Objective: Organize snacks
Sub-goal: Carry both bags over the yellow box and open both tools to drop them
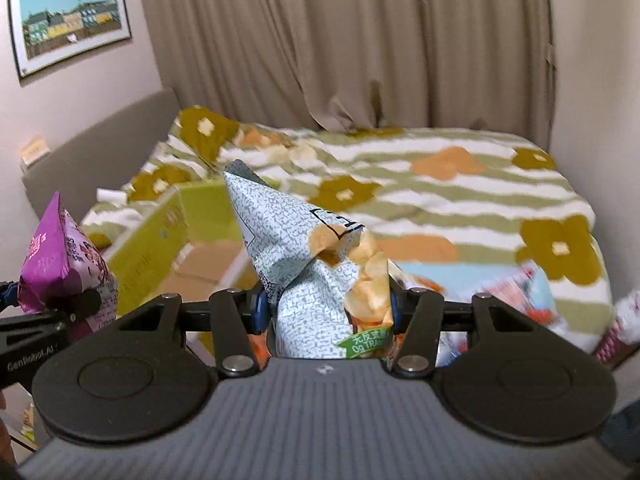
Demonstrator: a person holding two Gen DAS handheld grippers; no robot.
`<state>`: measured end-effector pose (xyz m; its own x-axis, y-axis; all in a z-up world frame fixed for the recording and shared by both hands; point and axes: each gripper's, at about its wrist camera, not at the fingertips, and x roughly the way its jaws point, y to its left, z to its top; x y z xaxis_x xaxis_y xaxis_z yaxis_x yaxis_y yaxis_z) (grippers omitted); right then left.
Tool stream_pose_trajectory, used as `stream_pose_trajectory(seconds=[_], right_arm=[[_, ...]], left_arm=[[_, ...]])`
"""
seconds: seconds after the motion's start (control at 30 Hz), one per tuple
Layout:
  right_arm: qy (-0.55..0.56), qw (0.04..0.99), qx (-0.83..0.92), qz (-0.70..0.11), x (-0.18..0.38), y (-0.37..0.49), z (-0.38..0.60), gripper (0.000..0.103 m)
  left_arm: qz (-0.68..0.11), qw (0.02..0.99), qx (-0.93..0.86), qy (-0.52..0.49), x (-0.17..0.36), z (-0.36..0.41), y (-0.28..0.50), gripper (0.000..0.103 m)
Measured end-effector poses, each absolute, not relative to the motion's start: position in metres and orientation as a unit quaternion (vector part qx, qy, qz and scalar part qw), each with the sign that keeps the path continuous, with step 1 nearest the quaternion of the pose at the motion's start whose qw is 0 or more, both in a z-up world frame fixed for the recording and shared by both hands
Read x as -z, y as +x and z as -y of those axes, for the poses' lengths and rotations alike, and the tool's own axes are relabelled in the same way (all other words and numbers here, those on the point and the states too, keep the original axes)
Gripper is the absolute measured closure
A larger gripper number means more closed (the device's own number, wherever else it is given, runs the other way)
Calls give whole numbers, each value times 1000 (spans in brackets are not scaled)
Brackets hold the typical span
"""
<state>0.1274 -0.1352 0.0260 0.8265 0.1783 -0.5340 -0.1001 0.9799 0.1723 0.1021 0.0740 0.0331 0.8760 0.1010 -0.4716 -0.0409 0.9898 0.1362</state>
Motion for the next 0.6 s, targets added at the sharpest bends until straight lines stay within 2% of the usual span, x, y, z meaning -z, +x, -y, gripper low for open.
stream_pose_trajectory(seconds=[0.27,0.6], right_arm=[[71,955,-94,-271,-57,196,72,36],[76,944,-79,-310,-45,292,0,36]], left_arm=[[-263,962,-32,69,-51,-127,186,35],[-349,932,24,95,-5,-156,299,35]])
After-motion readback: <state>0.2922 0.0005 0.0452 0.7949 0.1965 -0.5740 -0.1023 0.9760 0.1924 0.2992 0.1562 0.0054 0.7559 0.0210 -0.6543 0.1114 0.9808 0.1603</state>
